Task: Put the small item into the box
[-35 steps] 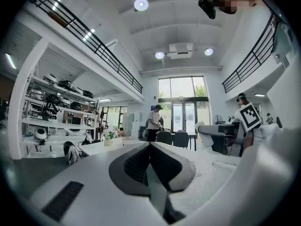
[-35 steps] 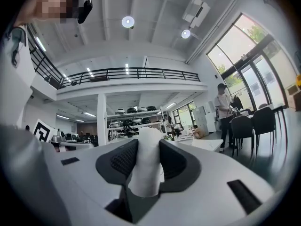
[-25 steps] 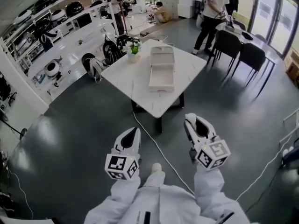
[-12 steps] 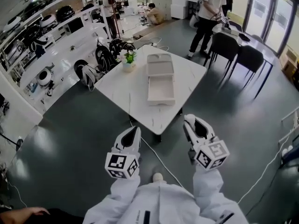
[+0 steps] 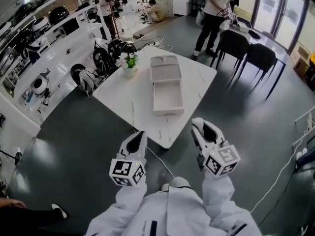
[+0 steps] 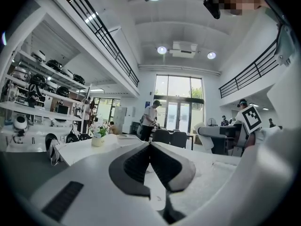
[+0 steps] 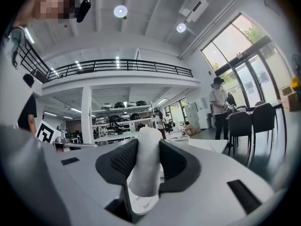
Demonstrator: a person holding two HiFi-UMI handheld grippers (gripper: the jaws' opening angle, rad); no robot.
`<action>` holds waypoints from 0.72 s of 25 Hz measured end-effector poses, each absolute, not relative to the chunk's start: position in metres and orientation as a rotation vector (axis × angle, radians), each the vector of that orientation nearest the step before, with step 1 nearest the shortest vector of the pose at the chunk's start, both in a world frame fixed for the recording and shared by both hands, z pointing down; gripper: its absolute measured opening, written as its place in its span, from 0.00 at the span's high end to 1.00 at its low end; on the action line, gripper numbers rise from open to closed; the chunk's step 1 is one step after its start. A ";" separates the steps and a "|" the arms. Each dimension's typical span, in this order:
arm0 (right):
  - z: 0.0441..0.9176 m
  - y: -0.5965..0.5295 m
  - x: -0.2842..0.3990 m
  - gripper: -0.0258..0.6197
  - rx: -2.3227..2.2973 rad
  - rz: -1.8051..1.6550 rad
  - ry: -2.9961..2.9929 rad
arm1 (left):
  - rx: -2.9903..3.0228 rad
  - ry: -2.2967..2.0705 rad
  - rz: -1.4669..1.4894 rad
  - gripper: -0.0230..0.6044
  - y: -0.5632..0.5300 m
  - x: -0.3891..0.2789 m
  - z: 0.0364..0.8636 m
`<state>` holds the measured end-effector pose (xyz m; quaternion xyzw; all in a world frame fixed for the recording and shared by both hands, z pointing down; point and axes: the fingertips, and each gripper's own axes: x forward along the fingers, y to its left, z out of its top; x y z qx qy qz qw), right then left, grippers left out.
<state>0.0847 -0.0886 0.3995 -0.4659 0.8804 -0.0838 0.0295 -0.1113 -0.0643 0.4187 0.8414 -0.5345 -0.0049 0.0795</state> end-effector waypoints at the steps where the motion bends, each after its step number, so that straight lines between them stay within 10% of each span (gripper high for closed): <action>1: 0.400 -0.092 0.084 0.77 -1.440 -0.260 2.714 | 2.514 -1.598 -0.015 0.97 -0.068 -0.112 0.420; 18: 0.424 -0.182 0.078 0.77 -1.393 -0.372 2.762 | 2.396 -1.626 0.004 0.97 -0.144 -0.119 0.443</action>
